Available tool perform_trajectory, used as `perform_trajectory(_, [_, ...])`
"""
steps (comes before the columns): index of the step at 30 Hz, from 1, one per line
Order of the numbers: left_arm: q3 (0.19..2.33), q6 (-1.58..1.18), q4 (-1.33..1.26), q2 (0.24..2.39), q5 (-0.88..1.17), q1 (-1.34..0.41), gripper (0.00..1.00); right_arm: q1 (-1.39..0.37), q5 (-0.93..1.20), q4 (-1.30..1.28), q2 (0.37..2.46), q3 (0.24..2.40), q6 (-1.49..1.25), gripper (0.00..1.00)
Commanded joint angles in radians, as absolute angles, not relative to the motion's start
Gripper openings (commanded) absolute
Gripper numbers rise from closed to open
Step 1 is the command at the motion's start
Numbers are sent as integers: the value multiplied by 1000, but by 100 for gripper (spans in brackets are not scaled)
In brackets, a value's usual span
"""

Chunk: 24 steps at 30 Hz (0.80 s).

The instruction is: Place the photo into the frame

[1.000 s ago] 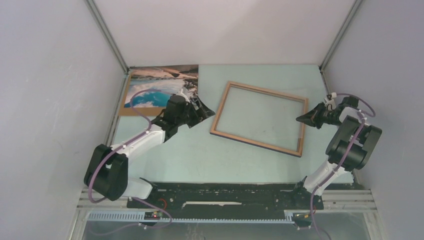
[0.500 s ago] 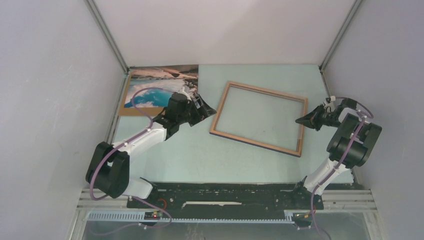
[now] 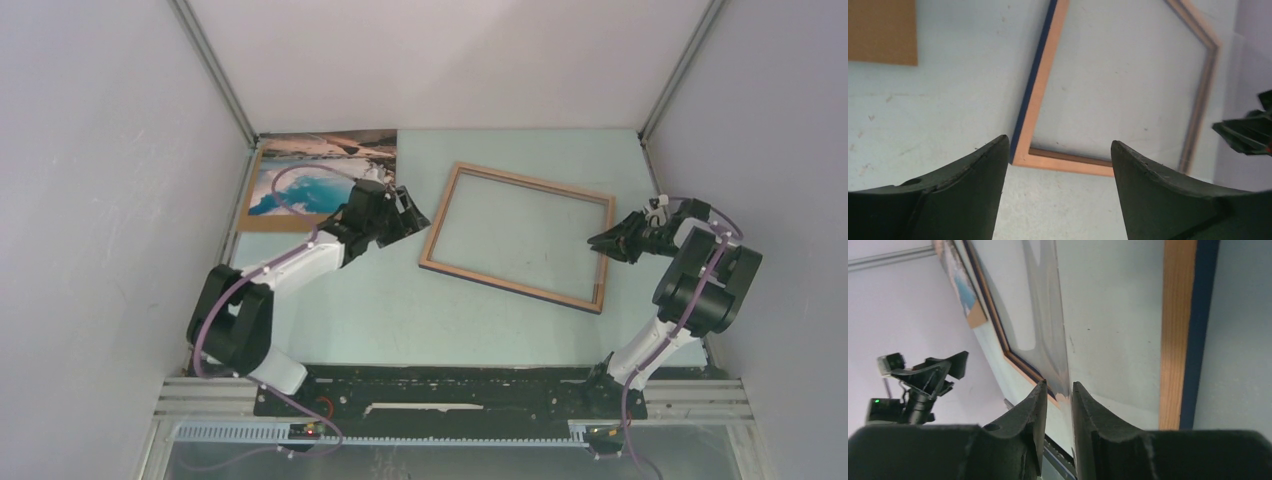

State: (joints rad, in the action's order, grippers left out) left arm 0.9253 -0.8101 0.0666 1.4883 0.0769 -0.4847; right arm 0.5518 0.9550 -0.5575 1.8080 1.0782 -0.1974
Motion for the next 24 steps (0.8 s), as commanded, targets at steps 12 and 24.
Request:
perform_trajectory(12, [1319,-456,186,1844,-163,-593,69,520,833,-562,1732,1074,-216,25])
perform_trajectory(24, [1367,-507,250,1968,-139,-595,68,515,871,-542,1724,1064,-231,28])
